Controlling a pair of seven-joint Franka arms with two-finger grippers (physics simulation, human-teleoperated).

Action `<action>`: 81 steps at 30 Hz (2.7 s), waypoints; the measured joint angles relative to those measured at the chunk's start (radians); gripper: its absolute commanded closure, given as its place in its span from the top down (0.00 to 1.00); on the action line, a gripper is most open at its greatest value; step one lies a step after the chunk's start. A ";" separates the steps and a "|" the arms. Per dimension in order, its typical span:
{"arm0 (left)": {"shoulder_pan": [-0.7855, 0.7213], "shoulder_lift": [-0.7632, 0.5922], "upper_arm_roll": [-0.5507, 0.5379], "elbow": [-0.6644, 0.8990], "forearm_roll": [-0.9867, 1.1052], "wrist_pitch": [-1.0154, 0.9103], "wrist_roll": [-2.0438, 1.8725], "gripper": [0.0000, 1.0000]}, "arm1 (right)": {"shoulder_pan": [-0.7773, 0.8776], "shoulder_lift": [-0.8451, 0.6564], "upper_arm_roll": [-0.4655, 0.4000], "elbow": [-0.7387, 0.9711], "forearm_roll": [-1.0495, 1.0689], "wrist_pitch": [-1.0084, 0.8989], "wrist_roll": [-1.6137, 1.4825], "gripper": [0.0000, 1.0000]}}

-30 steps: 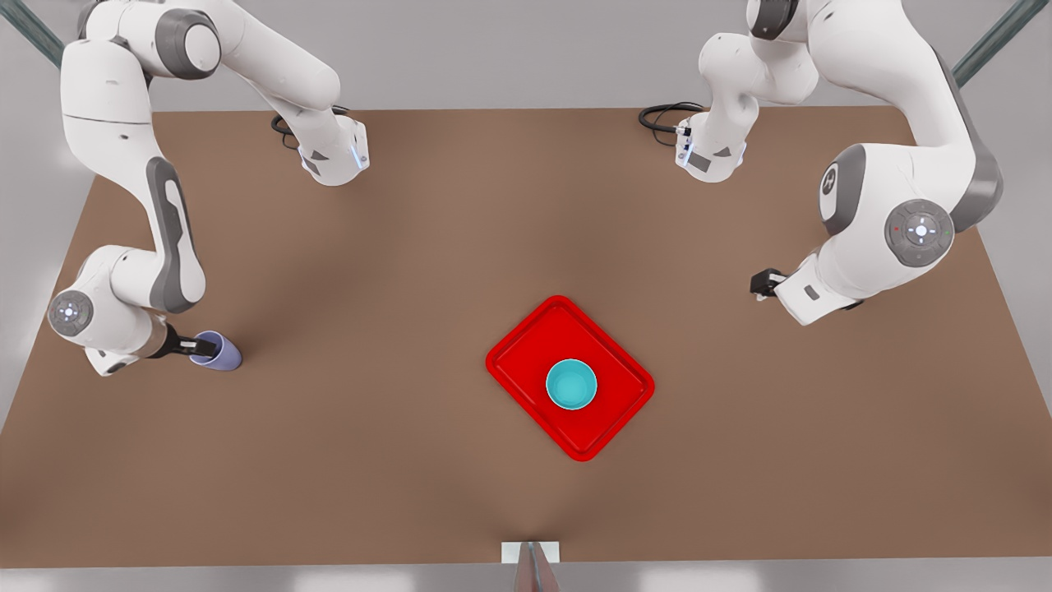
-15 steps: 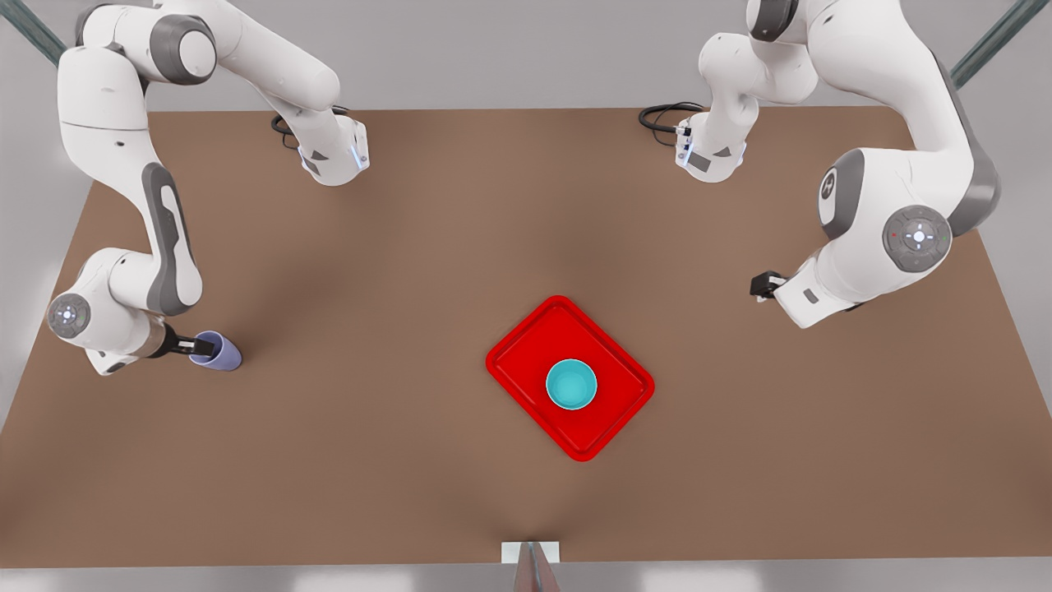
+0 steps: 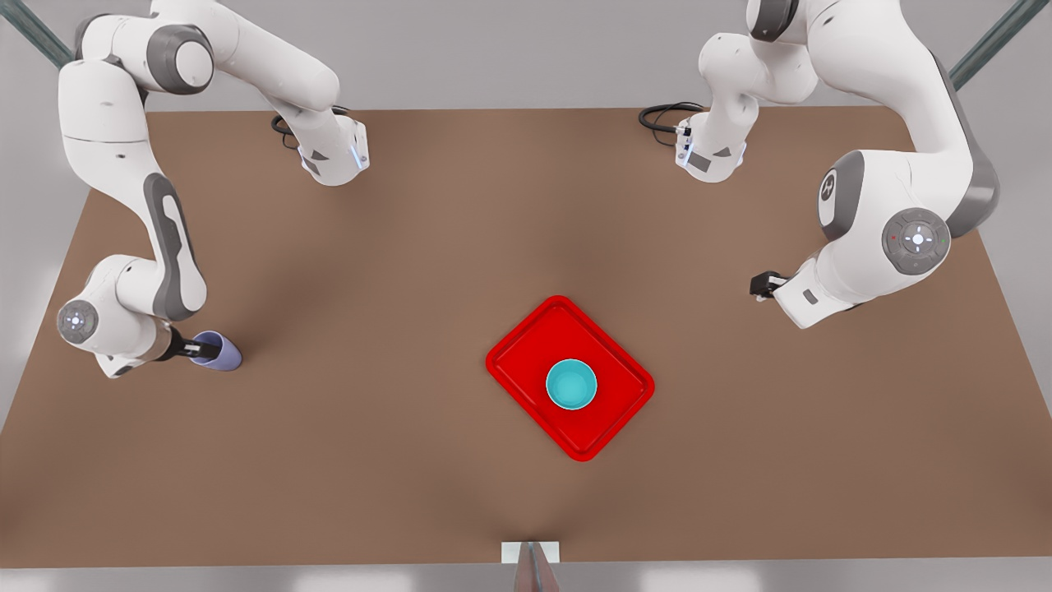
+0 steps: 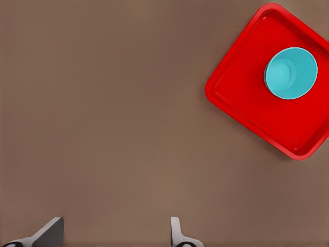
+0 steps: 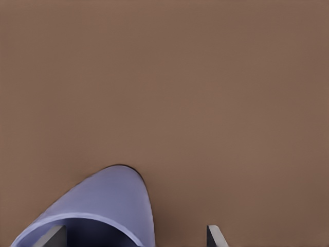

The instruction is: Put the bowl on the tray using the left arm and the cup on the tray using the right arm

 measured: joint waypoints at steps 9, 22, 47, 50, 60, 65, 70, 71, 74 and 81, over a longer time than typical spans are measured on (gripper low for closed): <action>0.000 0.000 0.000 -0.010 0.000 0.000 -0.001 1.00 | 0.004 0.017 0.001 0.001 0.000 0.003 0.003 0.21; -0.006 -0.001 0.000 -0.011 0.000 -0.008 -0.004 1.00 | 0.018 0.011 0.002 0.010 0.004 -0.022 0.007 0.21; -0.006 -0.002 0.000 -0.020 0.000 -0.011 -0.009 1.00 | 0.981 0.387 0.126 0.811 0.006 -0.272 0.885 0.21; -0.007 -0.001 0.000 -0.022 0.001 -0.011 -0.017 1.00 | 1.009 0.451 0.103 0.811 0.007 -0.212 0.876 0.21; -0.007 -0.002 0.000 -0.022 0.000 -0.017 -0.018 1.00 | 1.003 0.494 0.103 0.799 0.014 -0.152 0.815 0.81; -0.008 -0.002 0.000 -0.022 0.000 -0.015 -0.018 1.00 | 1.000 0.493 0.104 0.799 0.020 -0.150 0.813 1.00; -0.009 -0.002 0.000 -0.022 0.001 -0.015 -0.018 1.00 | 0.997 0.490 0.104 0.799 0.020 -0.152 0.813 1.00; -0.009 -0.002 0.000 -0.022 0.000 -0.015 -0.018 1.00 | 0.993 0.490 0.104 0.799 0.020 -0.152 0.810 1.00; -0.009 -0.002 0.000 -0.023 0.000 -0.015 -0.023 1.00 | 0.981 0.482 0.104 0.803 0.020 -0.160 0.804 1.00; -0.009 -0.002 0.000 -0.022 0.000 -0.015 -0.023 1.00 | 0.957 0.344 0.126 0.812 0.137 -0.340 0.813 1.00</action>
